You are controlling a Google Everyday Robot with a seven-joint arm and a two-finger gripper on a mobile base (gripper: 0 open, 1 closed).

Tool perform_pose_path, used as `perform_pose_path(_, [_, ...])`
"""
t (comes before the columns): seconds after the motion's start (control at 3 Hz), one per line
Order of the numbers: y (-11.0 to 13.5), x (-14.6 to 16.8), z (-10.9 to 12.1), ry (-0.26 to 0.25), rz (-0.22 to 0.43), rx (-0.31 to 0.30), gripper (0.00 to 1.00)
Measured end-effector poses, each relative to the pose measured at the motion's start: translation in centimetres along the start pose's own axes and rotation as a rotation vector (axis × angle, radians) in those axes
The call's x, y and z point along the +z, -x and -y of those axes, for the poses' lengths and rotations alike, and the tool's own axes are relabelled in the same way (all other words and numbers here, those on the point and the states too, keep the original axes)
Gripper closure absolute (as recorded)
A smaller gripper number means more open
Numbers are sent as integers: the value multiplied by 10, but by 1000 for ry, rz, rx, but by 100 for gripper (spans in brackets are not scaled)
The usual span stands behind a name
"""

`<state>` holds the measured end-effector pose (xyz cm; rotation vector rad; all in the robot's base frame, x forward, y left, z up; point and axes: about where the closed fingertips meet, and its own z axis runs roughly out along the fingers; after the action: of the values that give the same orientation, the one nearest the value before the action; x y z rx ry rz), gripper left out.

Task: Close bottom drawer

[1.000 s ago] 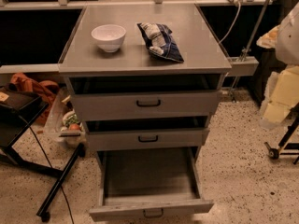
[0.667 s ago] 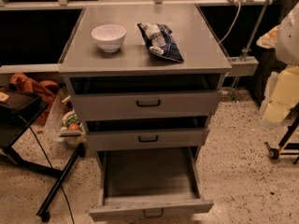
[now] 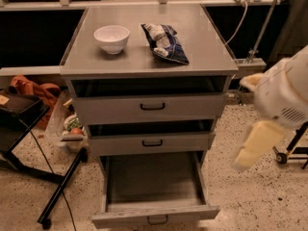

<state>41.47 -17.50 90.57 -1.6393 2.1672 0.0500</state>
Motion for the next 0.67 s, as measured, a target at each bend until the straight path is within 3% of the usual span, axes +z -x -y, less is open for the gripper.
perform_pose_path(0.33, [5,82,-54,53,132,76,0])
perform_pose_path(0.67, [5,82,-54,53,133,76,0])
